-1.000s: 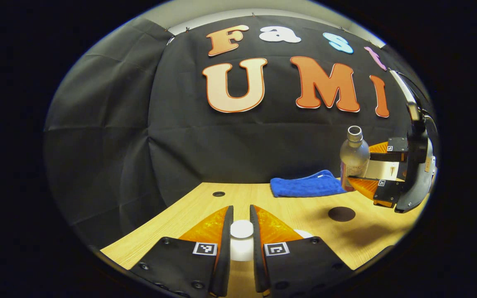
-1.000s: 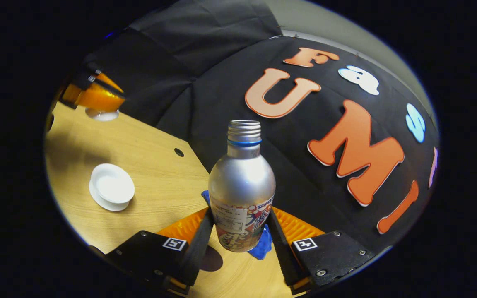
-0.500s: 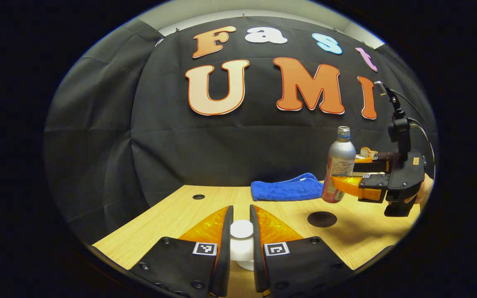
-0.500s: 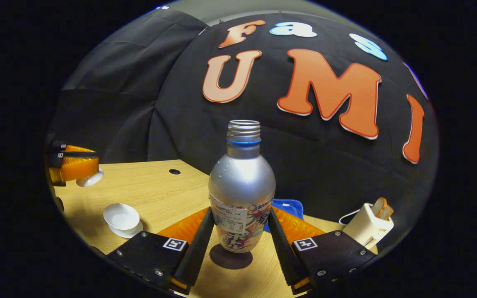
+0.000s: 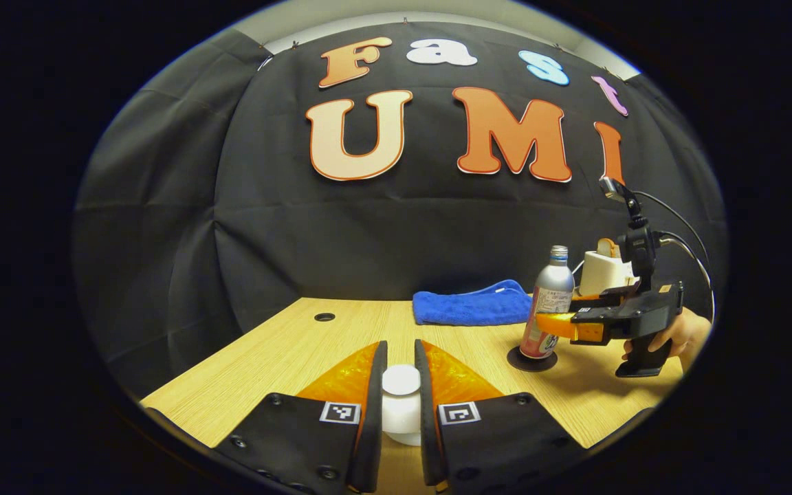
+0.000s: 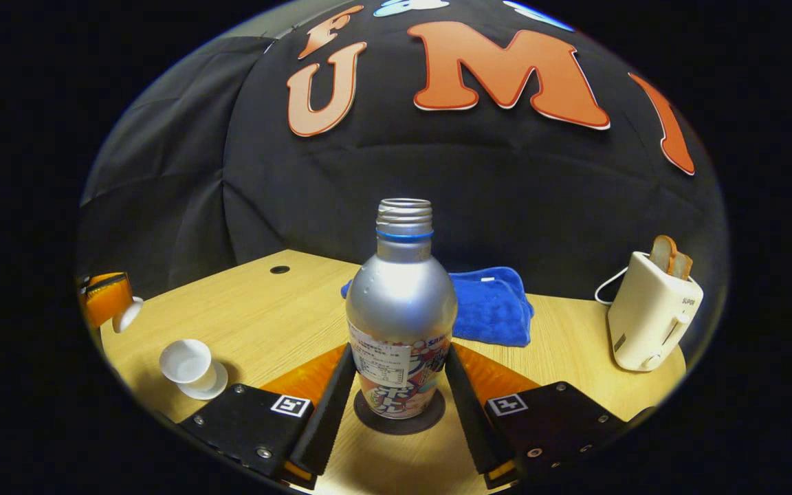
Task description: Open the teacup lid with one hand, grasp the water bottle and pour water into the teacup with the other hand; after pouring, place the water bottle on the coaster and then close the teacup lid.
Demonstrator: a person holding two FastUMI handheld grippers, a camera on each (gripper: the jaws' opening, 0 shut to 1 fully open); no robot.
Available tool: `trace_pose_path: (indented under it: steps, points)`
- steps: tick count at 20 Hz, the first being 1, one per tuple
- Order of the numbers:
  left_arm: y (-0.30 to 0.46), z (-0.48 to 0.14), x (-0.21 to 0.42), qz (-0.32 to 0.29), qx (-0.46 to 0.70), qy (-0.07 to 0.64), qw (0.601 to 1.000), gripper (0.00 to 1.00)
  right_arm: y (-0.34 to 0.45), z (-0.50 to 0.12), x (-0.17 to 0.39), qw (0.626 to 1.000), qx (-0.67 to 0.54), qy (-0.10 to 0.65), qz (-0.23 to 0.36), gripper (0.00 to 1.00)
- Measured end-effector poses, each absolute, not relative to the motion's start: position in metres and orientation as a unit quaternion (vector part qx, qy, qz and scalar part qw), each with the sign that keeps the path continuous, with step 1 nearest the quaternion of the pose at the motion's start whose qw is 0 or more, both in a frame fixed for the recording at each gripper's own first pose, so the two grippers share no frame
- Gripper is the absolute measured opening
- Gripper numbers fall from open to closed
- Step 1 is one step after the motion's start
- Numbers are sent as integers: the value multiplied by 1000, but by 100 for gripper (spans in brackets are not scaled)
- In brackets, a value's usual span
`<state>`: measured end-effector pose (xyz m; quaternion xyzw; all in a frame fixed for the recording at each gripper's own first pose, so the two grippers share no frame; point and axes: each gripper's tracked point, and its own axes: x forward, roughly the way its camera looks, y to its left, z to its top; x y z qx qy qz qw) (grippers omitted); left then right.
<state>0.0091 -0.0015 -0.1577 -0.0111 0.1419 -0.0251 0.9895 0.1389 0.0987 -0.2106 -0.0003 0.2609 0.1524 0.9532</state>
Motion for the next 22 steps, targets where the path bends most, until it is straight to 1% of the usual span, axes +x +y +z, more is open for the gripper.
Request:
trace_pose_path:
  steps: [1, 2, 3, 10, 12, 13, 14, 15, 22]
  points:
    - [-2, -160, 8, -25, -11, 145, 989, 27, 98, -214, 140, 952, -2, 265, 151, 78]
    - [-2, -161, 9, -25, -12, 147, 989, 27, 100, -219, 140, 951, 0, 269, 151, 76]
    - [-2, -162, 8, -25, -12, 149, 988, 28, 102, -224, 140, 949, 2, 276, 149, 79]
    - [-4, -169, 10, -28, -17, 156, 987, 28, 100, -227, 141, 949, 4, 280, 143, 79]
    - [-6, -169, 11, -29, -20, 154, 987, 28, 98, -230, 138, 946, 2, 289, 145, 84]
    - [-7, -169, 12, -30, -21, 153, 988, 27, 97, -229, 137, 945, 0, 290, 149, 90]
    - [-8, -170, 14, -30, -21, 153, 988, 27, 97, -226, 133, 946, 1, 288, 150, 93]
    - [-9, -170, 15, -32, -19, 153, 988, 28, 96, -222, 127, 947, 3, 284, 151, 98]
    - [-24, -181, 27, -40, -33, 153, 987, 27, 82, -194, 102, 958, -6, 243, 154, 98]
